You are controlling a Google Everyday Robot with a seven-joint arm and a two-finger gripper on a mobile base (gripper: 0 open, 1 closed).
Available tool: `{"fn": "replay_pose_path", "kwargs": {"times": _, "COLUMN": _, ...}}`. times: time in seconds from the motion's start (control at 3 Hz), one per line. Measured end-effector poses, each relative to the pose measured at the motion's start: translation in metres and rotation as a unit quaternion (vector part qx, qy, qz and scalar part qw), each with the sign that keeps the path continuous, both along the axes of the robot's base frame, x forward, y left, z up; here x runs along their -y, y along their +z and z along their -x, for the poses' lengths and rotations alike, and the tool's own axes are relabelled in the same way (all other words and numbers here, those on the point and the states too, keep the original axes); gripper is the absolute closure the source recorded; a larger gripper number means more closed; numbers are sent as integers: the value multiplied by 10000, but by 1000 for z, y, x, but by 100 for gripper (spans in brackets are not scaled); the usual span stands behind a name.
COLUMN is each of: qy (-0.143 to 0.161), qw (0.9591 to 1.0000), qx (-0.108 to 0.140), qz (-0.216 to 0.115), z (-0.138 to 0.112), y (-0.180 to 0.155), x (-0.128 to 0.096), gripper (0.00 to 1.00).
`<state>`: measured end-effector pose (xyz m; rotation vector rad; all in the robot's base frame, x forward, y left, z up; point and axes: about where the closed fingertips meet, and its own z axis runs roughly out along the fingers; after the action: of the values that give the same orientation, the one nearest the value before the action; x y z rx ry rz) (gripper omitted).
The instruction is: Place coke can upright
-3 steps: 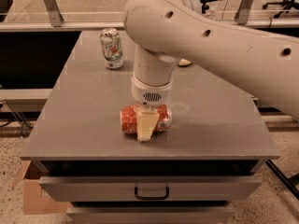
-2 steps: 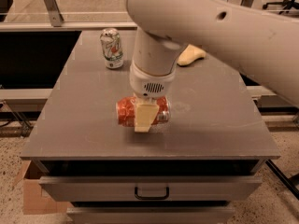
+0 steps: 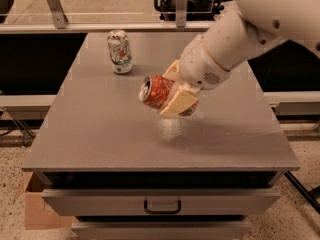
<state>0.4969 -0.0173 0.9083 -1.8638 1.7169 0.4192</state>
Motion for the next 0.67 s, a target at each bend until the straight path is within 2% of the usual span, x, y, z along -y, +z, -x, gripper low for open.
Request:
{"fn": "replay_pose_path", "kwargs": {"times": 0.33, "qy": 123, "qw": 9905, "qx": -154, "qz": -1358, "z": -6, "y": -8, "x": 11, "gripper": 100}}
{"fn": "replay_pose_path", "kwargs": {"times": 0.67, "qy": 215, "qw": 9508, "qx": -575, "qz": -3036, "z": 3, "y": 12, "x": 11, "gripper": 100}}
